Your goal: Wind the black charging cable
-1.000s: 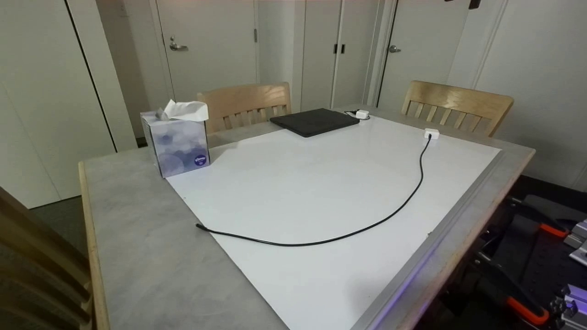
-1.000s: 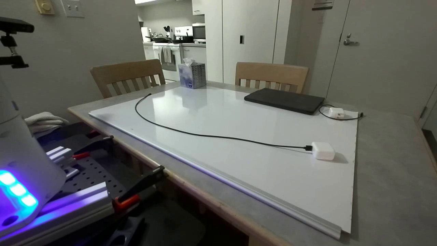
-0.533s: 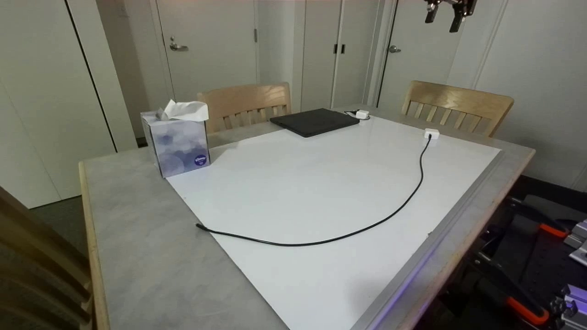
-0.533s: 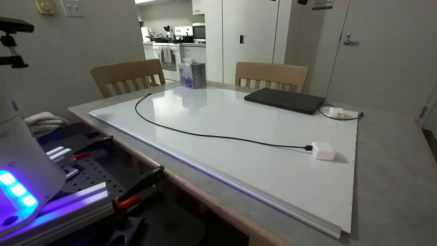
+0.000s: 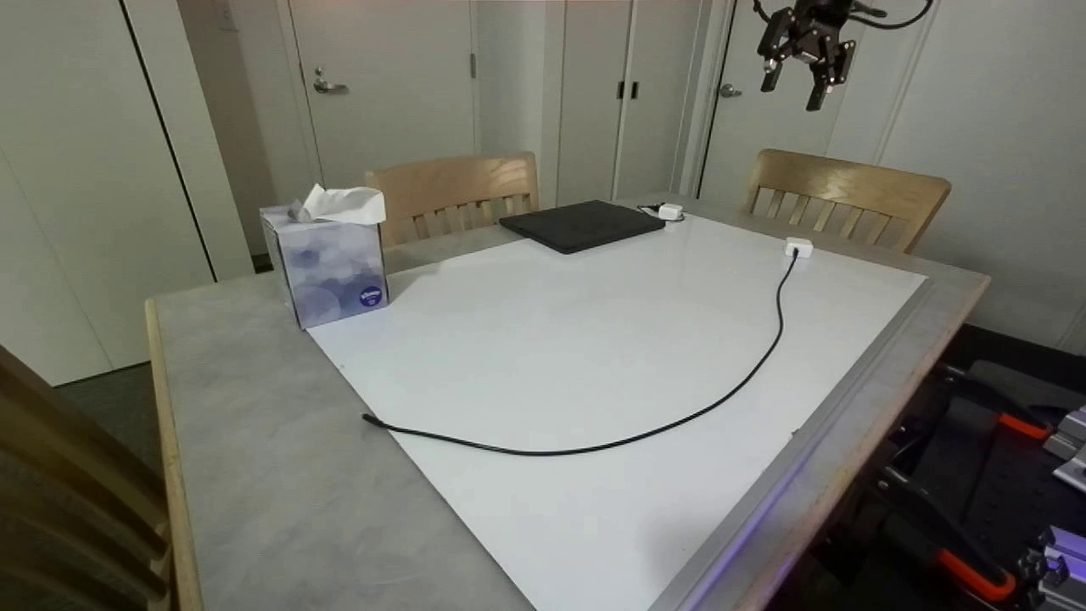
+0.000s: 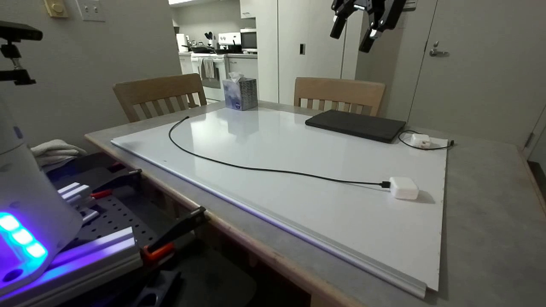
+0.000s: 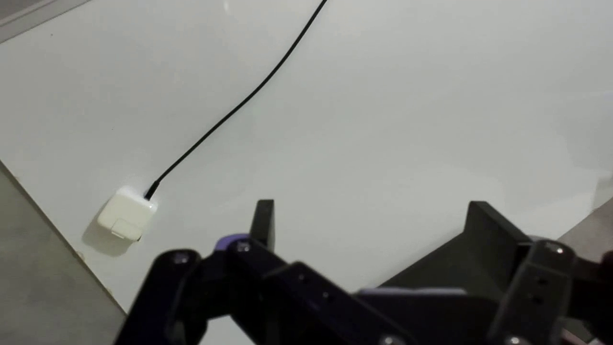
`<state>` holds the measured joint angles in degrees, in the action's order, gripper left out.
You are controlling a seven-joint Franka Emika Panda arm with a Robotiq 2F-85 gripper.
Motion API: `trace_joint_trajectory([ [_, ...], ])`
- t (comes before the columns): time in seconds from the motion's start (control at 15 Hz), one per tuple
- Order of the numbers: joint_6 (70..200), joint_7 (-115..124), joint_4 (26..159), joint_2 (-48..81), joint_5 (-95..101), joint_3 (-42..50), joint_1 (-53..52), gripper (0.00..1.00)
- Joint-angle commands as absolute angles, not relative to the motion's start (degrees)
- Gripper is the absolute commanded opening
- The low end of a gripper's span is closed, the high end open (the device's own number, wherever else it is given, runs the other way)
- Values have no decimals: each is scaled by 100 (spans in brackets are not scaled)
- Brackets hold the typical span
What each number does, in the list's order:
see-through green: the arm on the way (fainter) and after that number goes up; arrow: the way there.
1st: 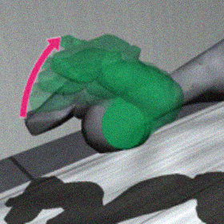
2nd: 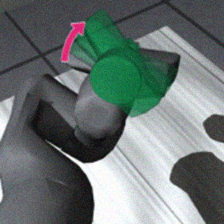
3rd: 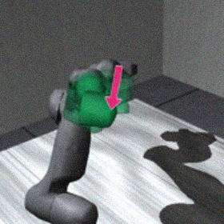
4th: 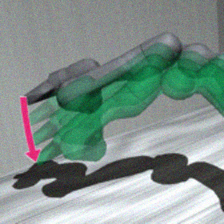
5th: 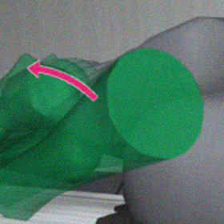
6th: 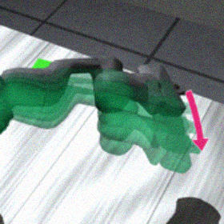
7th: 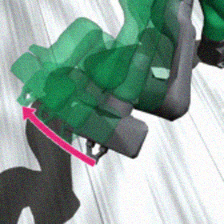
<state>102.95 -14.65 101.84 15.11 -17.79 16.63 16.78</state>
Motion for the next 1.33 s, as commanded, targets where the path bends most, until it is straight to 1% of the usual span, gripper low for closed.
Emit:
trace_joint_trajectory([
  [0.0,10149,-1518,10104,1788,-2002,1498,1934,100],
  [0.4,10038,-1552,10188,2044,-2155,1432,2149,100],
  [0.47,9960,-1702,10156,2055,-2252,1405,2226,100],
  [0.53,9607,-2141,10011,1994,-2436,1321,2355,100],
  [0.6,9993,-1691,10174,2017,-2129,1407,2163,100],
  [0.87,9731,-2015,10059,1989,-2297,1370,2291,100],
  [1.07,10986,-1308,10569,1757,-2010,1443,1992,100],
  [1.27,12134,-695,10828,1818,-1659,1492,1875,100],
])
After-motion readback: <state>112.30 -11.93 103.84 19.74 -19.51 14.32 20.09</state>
